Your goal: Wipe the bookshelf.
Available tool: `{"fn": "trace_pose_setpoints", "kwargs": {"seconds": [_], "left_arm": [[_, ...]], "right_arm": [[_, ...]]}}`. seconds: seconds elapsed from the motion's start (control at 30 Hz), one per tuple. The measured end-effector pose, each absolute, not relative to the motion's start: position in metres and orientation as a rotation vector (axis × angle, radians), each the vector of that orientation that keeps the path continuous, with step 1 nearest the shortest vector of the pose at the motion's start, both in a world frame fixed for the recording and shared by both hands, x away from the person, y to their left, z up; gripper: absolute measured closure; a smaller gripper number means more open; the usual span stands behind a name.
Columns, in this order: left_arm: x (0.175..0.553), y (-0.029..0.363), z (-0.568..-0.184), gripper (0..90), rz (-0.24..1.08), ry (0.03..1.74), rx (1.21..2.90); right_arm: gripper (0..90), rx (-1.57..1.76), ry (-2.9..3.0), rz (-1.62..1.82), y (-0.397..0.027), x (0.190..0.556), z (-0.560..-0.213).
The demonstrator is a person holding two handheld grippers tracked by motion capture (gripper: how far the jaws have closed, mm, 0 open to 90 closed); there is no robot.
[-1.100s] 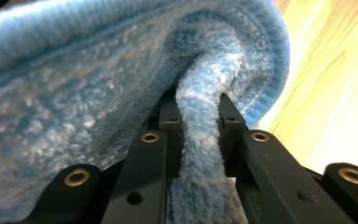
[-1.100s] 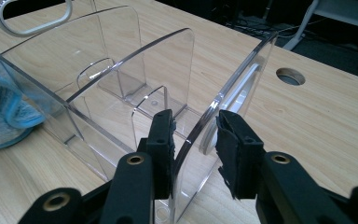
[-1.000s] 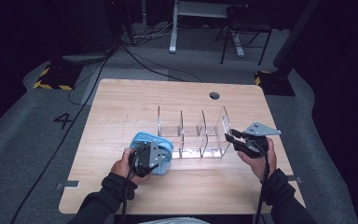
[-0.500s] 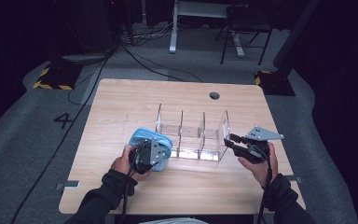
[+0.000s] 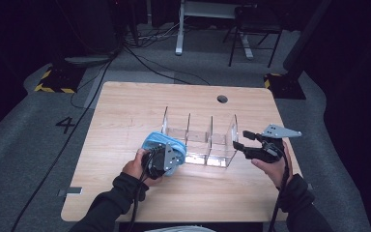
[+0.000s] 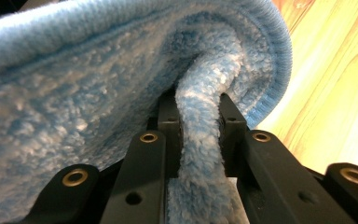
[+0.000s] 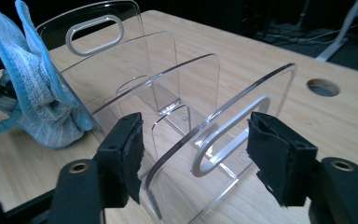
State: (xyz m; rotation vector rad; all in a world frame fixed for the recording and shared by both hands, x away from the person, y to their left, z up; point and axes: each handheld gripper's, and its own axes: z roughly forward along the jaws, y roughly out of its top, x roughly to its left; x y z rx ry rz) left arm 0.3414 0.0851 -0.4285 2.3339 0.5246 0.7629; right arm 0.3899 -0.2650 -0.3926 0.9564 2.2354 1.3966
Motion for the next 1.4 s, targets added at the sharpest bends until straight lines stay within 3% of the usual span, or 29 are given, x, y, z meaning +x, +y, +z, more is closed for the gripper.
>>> {"fn": "trace_pose_setpoints", "kwargs": {"seconds": [0.47, 1.1, 1.27, 1.4], "left_arm": [[0.344, 0.058, -0.428, 76.9, 0.721, 0.444, 2.329], [0.349, -0.033, -0.431, 76.6, 0.615, 0.258, 2.288], [0.352, -0.032, -0.431, 76.6, 0.591, 0.283, 2.284], [0.354, -0.008, -0.425, 76.7, 0.584, 0.324, 2.284]], "right_arm": [[39.0, 0.977, 2.332, 1.403, -0.26, 0.405, -0.409], [42.3, 1.004, 2.324, 1.433, -0.259, 0.406, -0.412], [42.3, 1.002, 2.316, 1.419, -0.258, 0.405, -0.412], [42.3, 0.998, 2.316, 1.416, -0.258, 0.405, -0.412]]}}
